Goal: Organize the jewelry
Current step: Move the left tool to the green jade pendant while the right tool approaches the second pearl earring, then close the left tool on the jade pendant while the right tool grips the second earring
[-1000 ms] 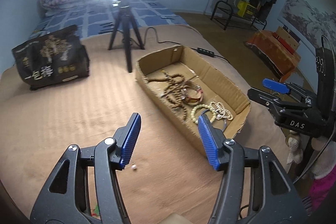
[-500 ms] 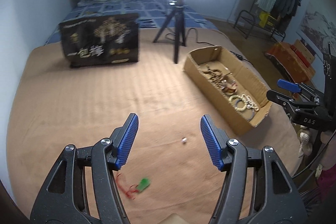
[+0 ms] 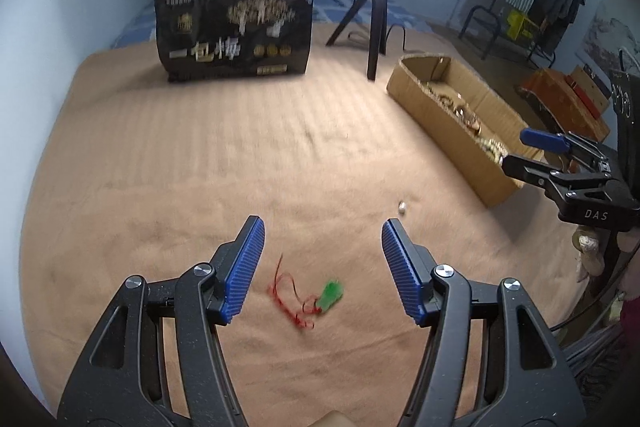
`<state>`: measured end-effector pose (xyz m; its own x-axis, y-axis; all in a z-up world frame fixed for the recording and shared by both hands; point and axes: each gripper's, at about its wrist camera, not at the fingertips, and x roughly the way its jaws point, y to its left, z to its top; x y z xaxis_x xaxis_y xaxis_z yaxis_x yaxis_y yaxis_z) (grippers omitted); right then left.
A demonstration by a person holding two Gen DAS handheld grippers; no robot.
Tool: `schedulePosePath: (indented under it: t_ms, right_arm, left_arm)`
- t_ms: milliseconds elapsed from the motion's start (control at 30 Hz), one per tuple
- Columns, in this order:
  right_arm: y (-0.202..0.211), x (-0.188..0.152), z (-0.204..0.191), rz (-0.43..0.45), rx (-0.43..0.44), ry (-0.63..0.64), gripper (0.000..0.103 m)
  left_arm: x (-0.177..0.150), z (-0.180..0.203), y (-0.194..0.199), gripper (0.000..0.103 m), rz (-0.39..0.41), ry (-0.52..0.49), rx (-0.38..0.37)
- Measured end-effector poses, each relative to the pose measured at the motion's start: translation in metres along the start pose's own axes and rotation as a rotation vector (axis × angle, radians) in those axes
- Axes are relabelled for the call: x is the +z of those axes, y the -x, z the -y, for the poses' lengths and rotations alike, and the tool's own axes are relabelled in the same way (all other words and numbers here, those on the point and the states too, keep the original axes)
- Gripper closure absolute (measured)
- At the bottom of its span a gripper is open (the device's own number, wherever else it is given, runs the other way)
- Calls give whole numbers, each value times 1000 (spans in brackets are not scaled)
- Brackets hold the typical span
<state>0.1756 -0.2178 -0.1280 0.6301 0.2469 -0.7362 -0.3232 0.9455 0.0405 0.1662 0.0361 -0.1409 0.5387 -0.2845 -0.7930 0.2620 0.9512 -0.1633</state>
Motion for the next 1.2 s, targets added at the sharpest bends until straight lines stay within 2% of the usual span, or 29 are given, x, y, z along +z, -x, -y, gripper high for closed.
schedulePosePath:
  t_ms: [233, 267, 300, 367, 567, 633, 800, 867, 1067, 1200]
  right_arm:
    - [-22, -10, -23, -24, 31, 39, 26]
    - [-27, -12, -25, -32, 41, 43, 26]
    - [-31, -15, -28, -41, 51, 46, 26]
    - [-40, -19, -34, -63, 66, 59, 27]
    - [-65, -28, -46, -131, 93, 87, 47]
    - [-72, -30, -46, -152, 103, 81, 53]
    - [-82, -31, -46, -174, 108, 82, 57]
    - [-85, -31, -47, -184, 112, 86, 62]
    - [-93, -31, -44, -202, 114, 83, 63]
    - [-101, -30, -43, -219, 121, 78, 70]
  left_arm:
    - [-25, -4, -18, 45, -94, -2, -32]
    - [-28, -4, -22, 46, -110, -5, -35]
    - [-31, -5, -24, 52, -118, -5, -38]
    - [-36, -6, -30, 55, -148, -3, -47]
    - [-48, -3, -46, 56, -203, -41, -59]
    - [-51, -2, -52, 61, -222, -53, -60]
    - [-54, 4, -65, 62, -253, -106, -47]
    - [-54, 6, -72, 62, -261, -125, -40]
    - [-52, 9, -86, 62, -270, -167, -12]
    - [-50, 9, -90, 70, -269, -182, 0]
